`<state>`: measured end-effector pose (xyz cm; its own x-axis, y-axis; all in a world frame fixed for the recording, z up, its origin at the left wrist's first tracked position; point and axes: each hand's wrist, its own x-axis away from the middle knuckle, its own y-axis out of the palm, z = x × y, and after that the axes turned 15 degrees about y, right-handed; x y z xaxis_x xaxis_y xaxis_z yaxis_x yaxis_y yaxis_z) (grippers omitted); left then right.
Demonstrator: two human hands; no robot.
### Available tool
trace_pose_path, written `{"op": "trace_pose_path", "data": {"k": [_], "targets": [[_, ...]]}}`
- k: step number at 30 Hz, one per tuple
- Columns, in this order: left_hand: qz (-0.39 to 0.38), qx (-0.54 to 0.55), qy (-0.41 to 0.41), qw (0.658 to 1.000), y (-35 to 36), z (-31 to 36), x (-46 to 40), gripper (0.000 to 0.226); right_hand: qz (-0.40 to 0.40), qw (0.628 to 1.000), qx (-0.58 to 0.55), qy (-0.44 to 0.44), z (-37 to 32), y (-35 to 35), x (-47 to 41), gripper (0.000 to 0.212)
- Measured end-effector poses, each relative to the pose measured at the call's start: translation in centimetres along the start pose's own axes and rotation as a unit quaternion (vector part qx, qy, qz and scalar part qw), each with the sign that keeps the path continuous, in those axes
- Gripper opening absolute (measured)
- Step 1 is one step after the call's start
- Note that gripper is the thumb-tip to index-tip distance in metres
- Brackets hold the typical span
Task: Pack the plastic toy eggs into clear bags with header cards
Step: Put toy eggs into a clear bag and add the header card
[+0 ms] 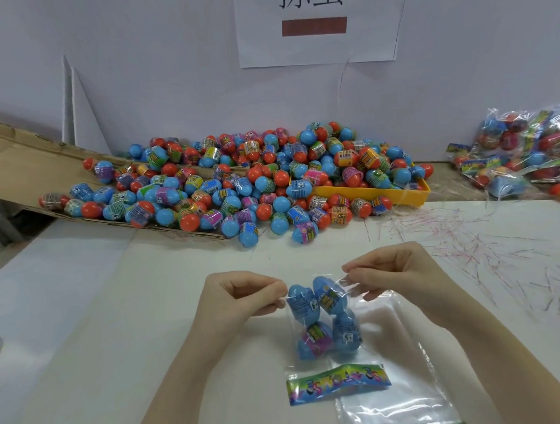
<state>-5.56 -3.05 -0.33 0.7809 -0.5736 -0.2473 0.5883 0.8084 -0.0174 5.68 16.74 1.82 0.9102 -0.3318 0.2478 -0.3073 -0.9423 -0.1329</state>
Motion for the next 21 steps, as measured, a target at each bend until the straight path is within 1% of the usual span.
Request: {"op": "trace_pose_path", "data": {"k": [2, 4, 7, 9, 11, 12, 14, 18, 20, 21], "targets": [[0.007, 0.004, 0.012, 1.000, 0.0, 0.1, 0.0, 0.026, -0.002, 1.000, -0.005, -0.021, 0.1, -0.1, -0.1, 0.029], [0.007, 0.025, 0.019, 0.999, 0.0, 0.2, 0.0, 0.021, -0.011, 0.999, -0.017, -0.036, 0.2, -0.2, -0.1, 0.025], [-0.010, 0.058, 0.020, 0.998, -0.2, 0.3, -0.1, 0.023, -0.045, 0.998, -0.033, -0.035, 0.3, -0.4, 0.0, 0.024], [-0.021, 0.049, 0.021, 0.998, -0.4, 0.2, -0.2, 0.023, -0.057, 0.997, -0.027, -0.037, 0.4, -0.5, -0.2, 0.027], [-0.042, 0.031, 0.028, 0.998, -0.7, 0.0, -0.3, 0.030, -0.058, 0.997, -0.016, -0.045, 0.6, -0.6, -0.3, 0.035], [-0.054, 0.027, 0.032, 0.998, -0.9, -0.1, -0.3, 0.032, -0.064, 0.997, -0.015, -0.048, 0.7, -0.6, -0.4, 0.033], [-0.074, 0.036, 0.036, 0.996, -1.1, -0.2, -0.2, 0.027, -0.081, 0.995, -0.012, -0.048, 0.7, -0.6, -0.2, 0.030], [-0.124, 0.038, 0.051, 0.990, -1.3, -0.1, 0.0, 0.015, -0.110, 0.992, -0.001, -0.061, 0.9, -0.7, -0.2, 0.038], [-0.132, 0.035, 0.053, 0.989, -1.2, -0.1, 0.0, 0.007, -0.109, 0.991, -0.003, -0.072, 0.9, -0.7, -0.2, 0.033], [-0.128, 0.033, 0.053, 0.990, -1.1, -0.2, -0.1, 0.008, -0.107, 0.991, -0.001, -0.079, 0.8, -0.6, -0.2, 0.030]]}}
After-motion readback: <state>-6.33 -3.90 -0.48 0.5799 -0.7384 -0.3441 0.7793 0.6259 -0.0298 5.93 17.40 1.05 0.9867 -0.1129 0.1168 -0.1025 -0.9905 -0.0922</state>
